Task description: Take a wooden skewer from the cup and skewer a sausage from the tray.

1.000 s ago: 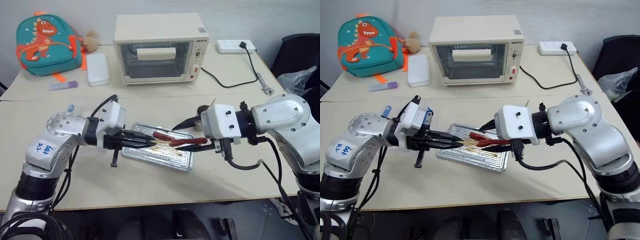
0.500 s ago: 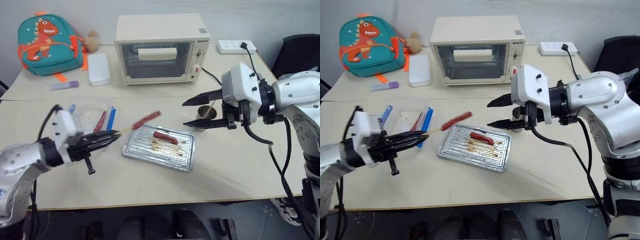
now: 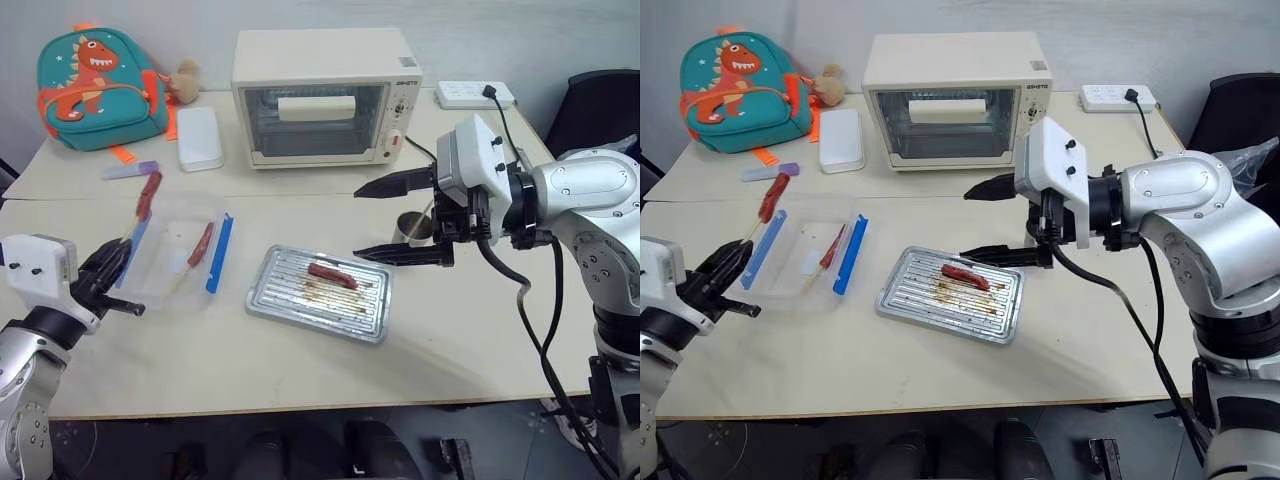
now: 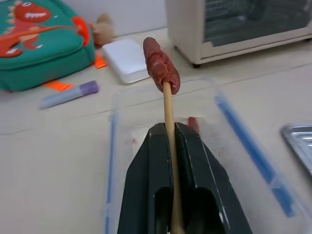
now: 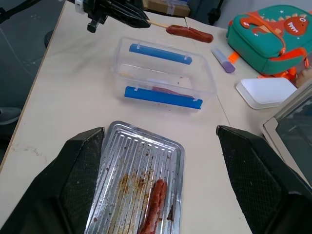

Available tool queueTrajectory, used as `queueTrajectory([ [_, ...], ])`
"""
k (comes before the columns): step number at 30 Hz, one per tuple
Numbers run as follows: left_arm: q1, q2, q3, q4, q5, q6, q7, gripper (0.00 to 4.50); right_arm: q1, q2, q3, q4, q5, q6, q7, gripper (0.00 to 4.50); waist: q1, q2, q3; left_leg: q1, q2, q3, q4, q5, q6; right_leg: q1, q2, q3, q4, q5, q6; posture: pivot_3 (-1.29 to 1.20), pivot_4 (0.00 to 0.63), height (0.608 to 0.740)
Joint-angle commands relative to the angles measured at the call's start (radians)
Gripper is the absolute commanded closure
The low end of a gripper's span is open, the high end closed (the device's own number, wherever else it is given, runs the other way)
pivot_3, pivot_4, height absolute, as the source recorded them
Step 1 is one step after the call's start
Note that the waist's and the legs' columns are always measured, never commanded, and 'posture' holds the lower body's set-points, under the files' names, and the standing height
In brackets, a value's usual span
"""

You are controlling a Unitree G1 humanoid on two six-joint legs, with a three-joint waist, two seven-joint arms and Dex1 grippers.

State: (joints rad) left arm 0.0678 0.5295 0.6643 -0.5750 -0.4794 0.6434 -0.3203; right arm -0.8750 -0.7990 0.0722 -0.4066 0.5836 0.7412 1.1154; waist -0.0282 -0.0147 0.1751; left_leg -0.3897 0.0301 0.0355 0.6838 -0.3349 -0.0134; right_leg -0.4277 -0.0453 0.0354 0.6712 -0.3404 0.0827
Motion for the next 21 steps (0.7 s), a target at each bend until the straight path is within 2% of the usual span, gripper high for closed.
queueTrajectory([
  [1,-0.010,0.011,-0.016,0.005,0.015,-0.016,0.015,4.50,0.004,0.006,-0.007,-0.018,0.003,-0.023,-0.008,0.68,0.000,0.000,0.000,0.000,0.000,0.000,0.000,0.000,0.000,0.000,0.000,0.000,0.000,0.000,0.000,0.00,0.150,0.740],
  [4,-0.026,0.025,-0.043,0.039,0.009,-0.006,0.001,4.50,0.006,0.013,-0.003,-0.019,-0.004,-0.028,-0.012,0.68,0.001,0.000,0.000,0.000,0.000,0.000,0.000,0.000,0.000,0.000,0.000,0.000,0.000,0.000,0.000,0.00,0.150,0.740],
  [6,-0.026,0.034,-0.047,0.047,0.007,-0.013,-0.011,3.95,0.007,0.015,-0.002,-0.020,-0.005,-0.029,-0.013,0.62,0.000,0.000,0.000,0.000,0.000,0.000,0.000,0.000,0.000,0.000,0.000,0.000,0.000,0.000,0.000,0.00,0.150,0.740],
  [7,-0.025,0.037,-0.047,0.049,0.007,-0.019,-0.017,3.87,0.007,0.016,0.000,-0.019,-0.007,-0.031,-0.013,0.62,0.000,0.000,0.000,0.000,0.000,0.000,0.000,0.000,0.000,0.000,0.000,0.000,0.000,0.000,0.000,0.00,0.150,0.740],
  [9,-0.019,0.044,-0.041,0.049,0.009,-0.027,-0.023,3.38,0.009,0.016,0.002,-0.016,-0.010,-0.037,-0.013,0.62,0.000,0.000,0.000,0.000,0.000,0.000,-0.001,0.000,0.000,0.000,0.000,0.000,0.000,0.000,0.000,0.00,0.150,0.740],
  [12,-0.004,0.056,0.002,0.036,-0.011,-0.014,-0.027,2.66,0.012,0.014,0.005,-0.006,-0.018,-0.051,-0.007,0.62,-0.003,0.000,0.000,0.000,0.000,0.000,-0.001,0.000,0.000,0.000,0.000,0.000,-0.001,0.000,0.000,0.00,0.150,0.740],
  [14,0.021,0.066,0.067,0.002,-0.063,0.012,-0.047,2.17,0.013,0.010,0.008,0.003,-0.022,-0.058,0.003,0.62,-0.003,0.000,0.000,0.000,0.001,0.000,-0.001,0.000,0.000,0.000,0.000,0.000,-0.001,0.000,0.000,0.00,0.150,0.740],
  [17,0.097,0.096,0.232,-0.038,-0.201,0.070,-0.116,2.17,0.014,-0.008,0.009,0.023,-0.020,-0.063,0.033,0.62,-0.005,0.000,0.000,0.000,0.001,0.000,-0.001,0.000,0.000,0.000,0.000,0.000,-0.001,0.000,0.000,0.00,0.150,0.740],
  [21,0.298,0.147,0.479,-0.041,-0.391,0.138,-0.299,2.17,0.003,-0.016,0.003,0.080,-0.010,-0.037,0.055,0.62,-0.007,-0.001,0.000,0.001,0.000,0.000,-0.002,0.000,0.000,0.000,-0.001,0.000,-0.004,0.000,0.000,0.00,0.150,0.740],
])
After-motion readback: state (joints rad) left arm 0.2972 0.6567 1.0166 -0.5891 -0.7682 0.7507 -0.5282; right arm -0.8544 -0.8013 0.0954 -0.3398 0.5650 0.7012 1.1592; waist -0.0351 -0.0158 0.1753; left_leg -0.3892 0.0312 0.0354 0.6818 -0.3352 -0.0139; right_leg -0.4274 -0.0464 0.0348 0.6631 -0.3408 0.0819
